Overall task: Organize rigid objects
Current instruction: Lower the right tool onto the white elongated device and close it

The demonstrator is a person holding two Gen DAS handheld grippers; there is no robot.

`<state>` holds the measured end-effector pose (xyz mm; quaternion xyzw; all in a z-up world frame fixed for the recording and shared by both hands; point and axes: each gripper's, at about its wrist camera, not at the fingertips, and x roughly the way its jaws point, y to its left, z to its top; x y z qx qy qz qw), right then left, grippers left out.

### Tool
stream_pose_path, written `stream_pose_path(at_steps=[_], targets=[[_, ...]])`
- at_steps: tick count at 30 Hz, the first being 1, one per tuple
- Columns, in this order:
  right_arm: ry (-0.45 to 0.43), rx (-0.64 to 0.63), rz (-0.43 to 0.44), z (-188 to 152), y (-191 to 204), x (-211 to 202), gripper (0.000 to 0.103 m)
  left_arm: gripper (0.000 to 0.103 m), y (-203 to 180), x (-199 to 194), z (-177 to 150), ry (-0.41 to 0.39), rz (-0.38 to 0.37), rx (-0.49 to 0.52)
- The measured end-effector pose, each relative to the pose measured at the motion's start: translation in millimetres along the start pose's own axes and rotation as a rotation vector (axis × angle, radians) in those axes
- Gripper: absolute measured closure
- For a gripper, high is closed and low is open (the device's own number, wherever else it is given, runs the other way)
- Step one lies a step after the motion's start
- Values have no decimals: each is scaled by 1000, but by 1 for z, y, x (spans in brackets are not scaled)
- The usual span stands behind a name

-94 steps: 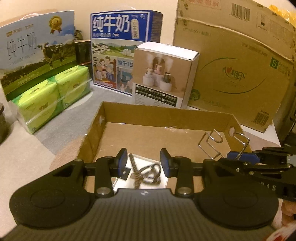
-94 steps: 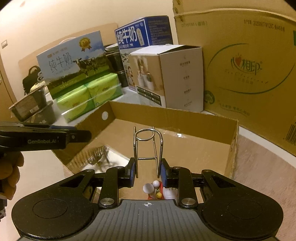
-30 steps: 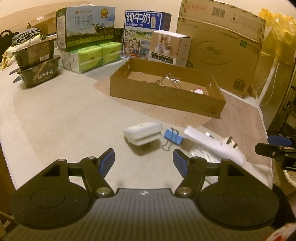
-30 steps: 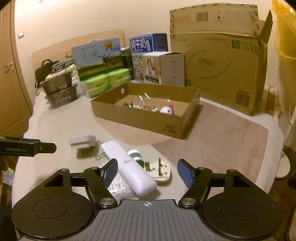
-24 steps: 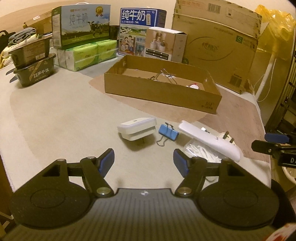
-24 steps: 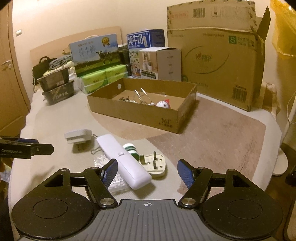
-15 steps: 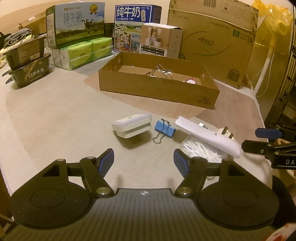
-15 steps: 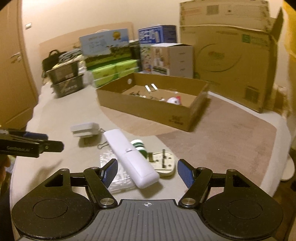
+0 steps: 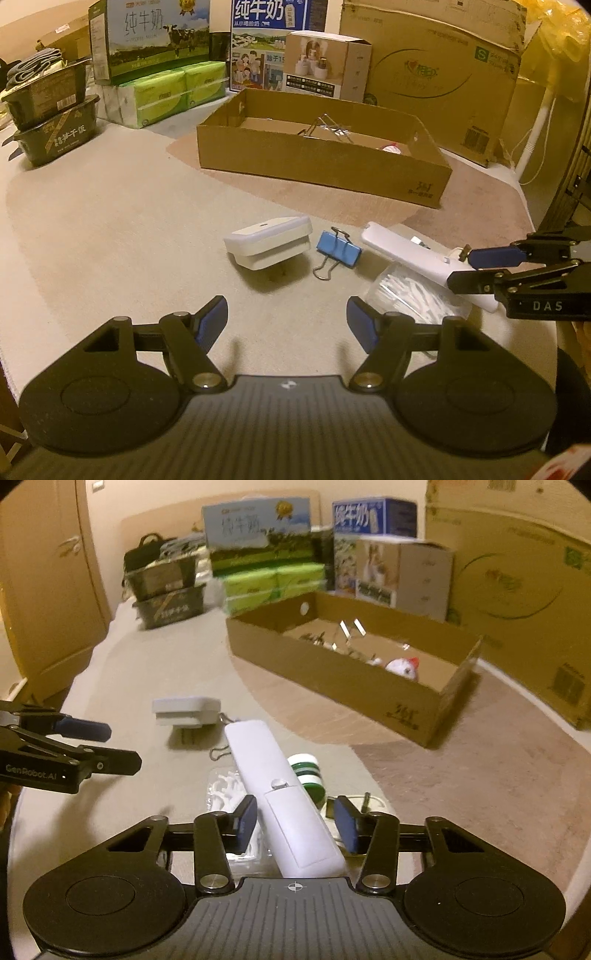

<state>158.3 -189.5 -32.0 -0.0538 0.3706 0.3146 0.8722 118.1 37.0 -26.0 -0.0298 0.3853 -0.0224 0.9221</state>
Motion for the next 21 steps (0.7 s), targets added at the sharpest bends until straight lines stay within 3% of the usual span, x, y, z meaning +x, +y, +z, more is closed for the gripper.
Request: stream_pose_path(at_steps=[12, 21], targets=[[54, 79, 74, 5, -11, 13, 63, 35, -5, 9, -4, 16, -40, 15], [12, 123, -45, -8, -8, -6, 64, 34, -24, 12, -8, 24, -143, 61]])
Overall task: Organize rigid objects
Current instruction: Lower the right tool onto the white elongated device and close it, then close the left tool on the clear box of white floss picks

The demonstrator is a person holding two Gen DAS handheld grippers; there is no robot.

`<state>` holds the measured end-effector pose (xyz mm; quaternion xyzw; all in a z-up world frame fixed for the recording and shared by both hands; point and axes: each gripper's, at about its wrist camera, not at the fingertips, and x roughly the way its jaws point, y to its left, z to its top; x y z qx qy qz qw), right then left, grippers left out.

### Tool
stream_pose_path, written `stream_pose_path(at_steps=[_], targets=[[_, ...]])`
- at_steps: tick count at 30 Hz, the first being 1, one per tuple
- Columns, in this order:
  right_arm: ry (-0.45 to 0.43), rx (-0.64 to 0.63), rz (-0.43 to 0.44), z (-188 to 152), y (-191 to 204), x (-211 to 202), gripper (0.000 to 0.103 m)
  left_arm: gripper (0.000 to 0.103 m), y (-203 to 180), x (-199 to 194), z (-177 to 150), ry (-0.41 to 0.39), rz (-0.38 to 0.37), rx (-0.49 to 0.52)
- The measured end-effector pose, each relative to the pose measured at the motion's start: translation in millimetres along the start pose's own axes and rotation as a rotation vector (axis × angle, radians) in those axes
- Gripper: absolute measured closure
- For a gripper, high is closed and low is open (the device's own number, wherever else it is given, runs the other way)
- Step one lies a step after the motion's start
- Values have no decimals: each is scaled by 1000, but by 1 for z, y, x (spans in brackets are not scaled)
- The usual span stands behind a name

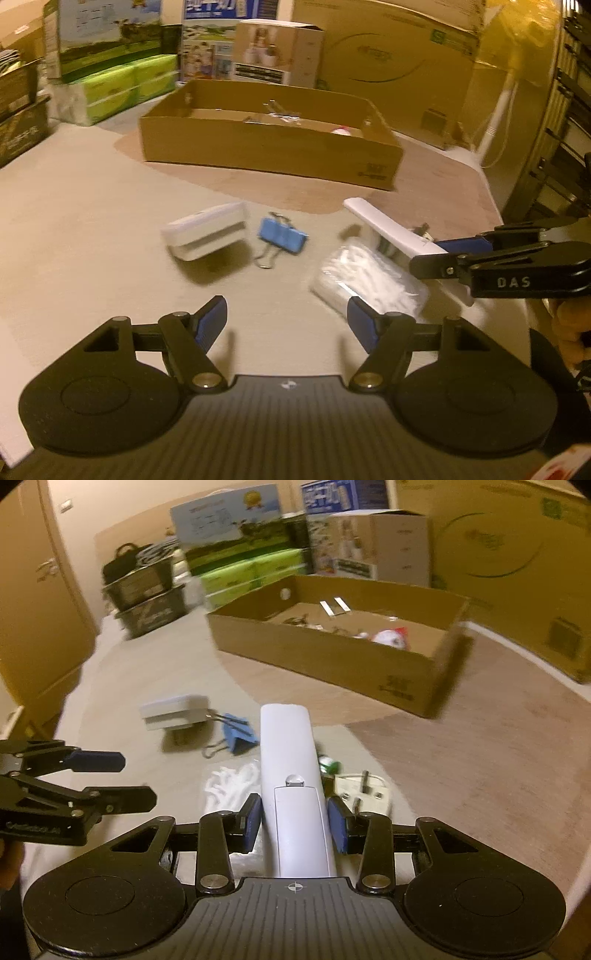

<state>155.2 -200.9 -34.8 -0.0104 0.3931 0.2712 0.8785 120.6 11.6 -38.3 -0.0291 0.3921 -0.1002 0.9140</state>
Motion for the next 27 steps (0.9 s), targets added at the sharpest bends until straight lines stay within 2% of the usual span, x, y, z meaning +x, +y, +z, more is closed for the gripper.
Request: stream_pose_path(at_steps=[5, 8, 10, 13, 15, 20, 23, 27], targets=[[17, -29, -71, -10, -5, -1, 64, 32, -19, 9, 1, 1, -40, 41], [24, -17, -77, -15, -11, -1, 64, 26, -30, 16, 1, 3, -51, 88], [22, -26, -91, -17, -13, -2, 64, 24, -33, 22, 2, 11, -53, 75], [16, -21, -94, -20, -17, -3, 64, 18, -34, 29, 7, 20, -58, -10], [11, -27, -94, -22, -18, -4, 64, 16, -35, 35, 11, 28, -49, -64], [1, -30, -93, -26, -18, -7, 64, 16, -48, 51, 21, 41, -4, -104], [-2, -30, -94, -28, -18, -8, 64, 16, -56, 62, 23, 60, 30, -96], [-8, -50, -105, -31, -15, -9, 64, 16, -57, 59, 19, 70, 45, -29]])
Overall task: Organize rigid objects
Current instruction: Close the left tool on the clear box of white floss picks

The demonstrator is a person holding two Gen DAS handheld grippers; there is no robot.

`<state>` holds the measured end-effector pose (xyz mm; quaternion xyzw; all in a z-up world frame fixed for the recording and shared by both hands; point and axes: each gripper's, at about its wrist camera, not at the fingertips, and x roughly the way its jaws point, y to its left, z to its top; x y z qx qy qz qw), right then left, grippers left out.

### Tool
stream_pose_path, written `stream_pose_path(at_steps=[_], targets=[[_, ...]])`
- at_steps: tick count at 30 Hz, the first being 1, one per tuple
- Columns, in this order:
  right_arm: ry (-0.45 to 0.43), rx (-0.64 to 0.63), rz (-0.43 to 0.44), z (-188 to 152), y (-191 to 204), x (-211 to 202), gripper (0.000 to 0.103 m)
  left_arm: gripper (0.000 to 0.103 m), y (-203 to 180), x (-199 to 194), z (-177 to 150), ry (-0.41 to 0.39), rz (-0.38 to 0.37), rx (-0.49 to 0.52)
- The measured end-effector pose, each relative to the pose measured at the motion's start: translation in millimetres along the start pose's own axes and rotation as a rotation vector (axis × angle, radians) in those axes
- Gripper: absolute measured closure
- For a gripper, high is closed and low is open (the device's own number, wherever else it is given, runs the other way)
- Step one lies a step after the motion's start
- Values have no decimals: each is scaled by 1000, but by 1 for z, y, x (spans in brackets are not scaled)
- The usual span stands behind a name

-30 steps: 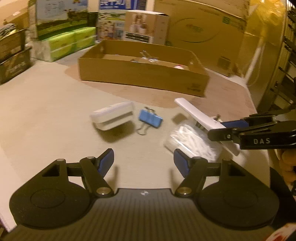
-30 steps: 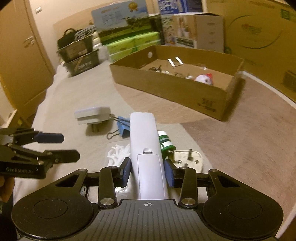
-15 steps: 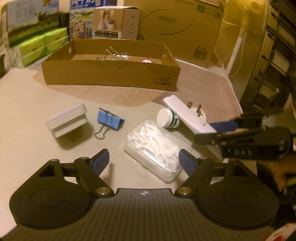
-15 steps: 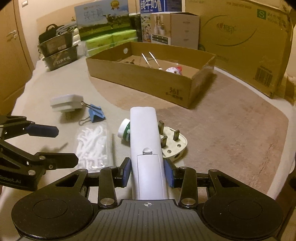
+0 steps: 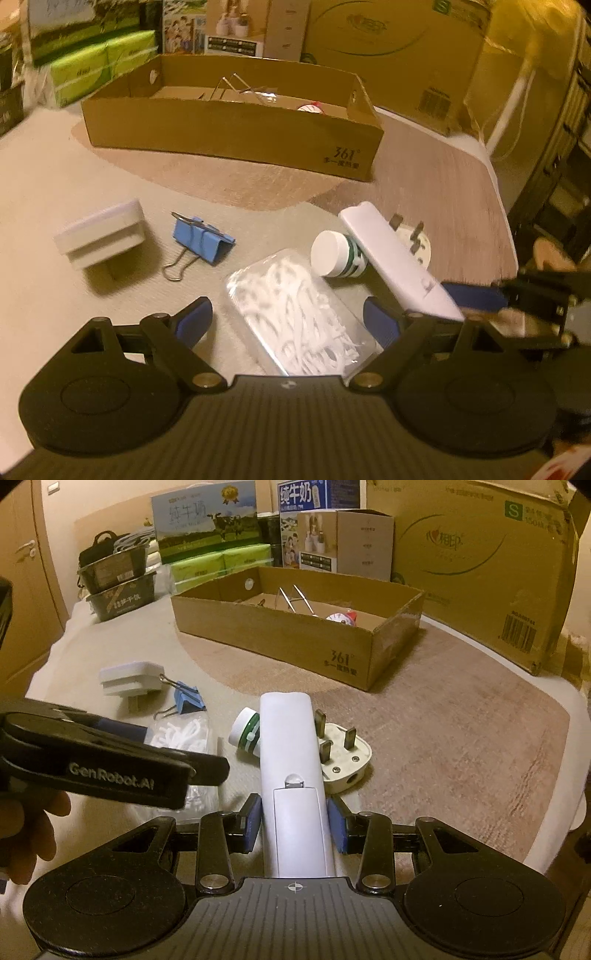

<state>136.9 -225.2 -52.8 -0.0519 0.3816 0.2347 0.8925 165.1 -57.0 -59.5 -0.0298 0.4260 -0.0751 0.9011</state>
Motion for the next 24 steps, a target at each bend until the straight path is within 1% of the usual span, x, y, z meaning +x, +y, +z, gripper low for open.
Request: stream_pose_path(at_steps=[3, 4, 5, 8, 11, 13, 17, 24], targets=[[-4, -5, -3, -2, 1, -1, 64, 18, 8, -9, -5, 1, 14, 46], [-6, -5, 2, -3, 2, -1, 64, 20, 10, -11, -8, 2, 18, 55], [-6, -2, 12, -3, 2, -2, 64, 26, 13, -13, -10, 4, 17, 59], [-7, 8, 25, -5, 3, 0, 64, 31, 20, -12, -12, 6, -25, 58], [-1, 29, 34, -6, 0, 2, 63, 36, 17, -10, -11, -3, -45, 105], [0, 25, 35, -6, 0, 2, 63, 40, 13, -7, -10, -7, -38, 137], [-4, 7, 31, -6, 1, 3, 63, 48, 9, -3, -9, -14, -25, 164], [10, 52, 46, -1, -2, 12, 62, 49, 10, -3, -13, -27, -24, 181]])
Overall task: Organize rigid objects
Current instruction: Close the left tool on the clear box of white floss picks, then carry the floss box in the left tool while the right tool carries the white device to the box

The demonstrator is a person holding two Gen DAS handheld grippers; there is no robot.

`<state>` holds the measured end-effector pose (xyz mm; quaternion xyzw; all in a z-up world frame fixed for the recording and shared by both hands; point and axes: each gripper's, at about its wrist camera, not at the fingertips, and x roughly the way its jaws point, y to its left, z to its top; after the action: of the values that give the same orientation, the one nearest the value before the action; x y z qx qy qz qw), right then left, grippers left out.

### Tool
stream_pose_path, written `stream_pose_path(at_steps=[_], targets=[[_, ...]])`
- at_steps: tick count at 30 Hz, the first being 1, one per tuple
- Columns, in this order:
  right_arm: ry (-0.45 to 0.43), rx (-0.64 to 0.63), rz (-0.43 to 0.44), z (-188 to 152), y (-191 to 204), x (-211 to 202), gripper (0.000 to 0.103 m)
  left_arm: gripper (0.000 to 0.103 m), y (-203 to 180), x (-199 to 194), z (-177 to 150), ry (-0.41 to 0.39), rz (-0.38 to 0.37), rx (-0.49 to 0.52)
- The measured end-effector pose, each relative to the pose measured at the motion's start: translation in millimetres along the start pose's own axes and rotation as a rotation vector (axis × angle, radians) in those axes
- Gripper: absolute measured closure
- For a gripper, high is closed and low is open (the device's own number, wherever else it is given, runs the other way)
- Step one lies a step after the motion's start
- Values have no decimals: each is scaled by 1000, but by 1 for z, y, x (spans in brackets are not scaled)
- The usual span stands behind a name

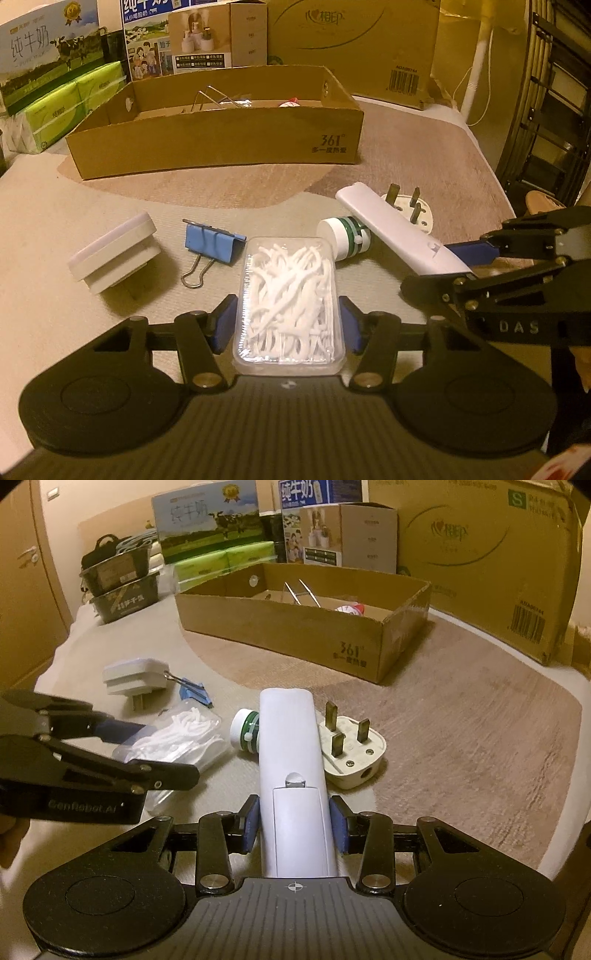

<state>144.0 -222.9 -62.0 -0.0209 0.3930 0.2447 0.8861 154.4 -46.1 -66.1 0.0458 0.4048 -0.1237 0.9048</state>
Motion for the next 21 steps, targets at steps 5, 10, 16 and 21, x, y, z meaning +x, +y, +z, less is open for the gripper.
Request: stream_pose_path(at_steps=[5, 10, 16, 21], targets=[[12, 9, 1, 2, 0, 1, 63, 50, 3, -3, -2, 0, -9, -4], [4, 24, -16, 1, 3, -4, 64, 50, 5, -9, -5, -3, -15, -16], [-25, 39, -20, 2, 10, -18, 64, 50, 9, -21, -8, -18, -14, -34], [-49, 54, -18, 7, 15, -28, 64, 50, 14, -33, -6, -38, -7, -52]])
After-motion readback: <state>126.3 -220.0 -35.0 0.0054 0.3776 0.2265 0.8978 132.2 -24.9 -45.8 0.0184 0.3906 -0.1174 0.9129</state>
